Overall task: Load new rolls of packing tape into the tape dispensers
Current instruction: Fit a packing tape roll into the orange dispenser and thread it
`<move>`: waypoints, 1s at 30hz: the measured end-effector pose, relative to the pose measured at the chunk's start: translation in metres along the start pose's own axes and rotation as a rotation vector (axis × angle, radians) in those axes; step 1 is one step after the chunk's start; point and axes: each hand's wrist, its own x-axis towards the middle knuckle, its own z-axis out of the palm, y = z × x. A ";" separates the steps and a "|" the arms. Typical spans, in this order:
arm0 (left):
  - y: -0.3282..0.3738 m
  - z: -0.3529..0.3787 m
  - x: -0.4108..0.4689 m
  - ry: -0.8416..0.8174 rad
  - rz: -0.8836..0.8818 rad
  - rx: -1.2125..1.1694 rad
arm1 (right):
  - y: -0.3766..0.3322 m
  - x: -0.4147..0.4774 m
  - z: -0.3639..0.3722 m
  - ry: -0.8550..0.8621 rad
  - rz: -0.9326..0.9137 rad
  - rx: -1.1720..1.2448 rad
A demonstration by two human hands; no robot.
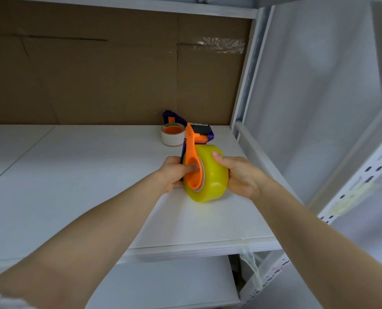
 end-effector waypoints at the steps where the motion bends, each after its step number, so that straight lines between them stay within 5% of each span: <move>1: 0.000 0.000 0.000 -0.010 -0.002 0.024 | 0.003 0.000 0.000 0.000 -0.006 0.037; 13: -0.005 -0.007 0.002 0.028 0.036 0.072 | 0.042 0.004 -0.010 -0.221 -0.230 0.150; 22: -0.005 -0.006 0.006 0.069 0.074 0.143 | -0.017 0.003 0.029 0.234 -0.044 -0.206; 30: 0.000 -0.008 0.007 0.033 0.079 0.180 | 0.001 -0.003 0.014 0.072 -0.045 0.051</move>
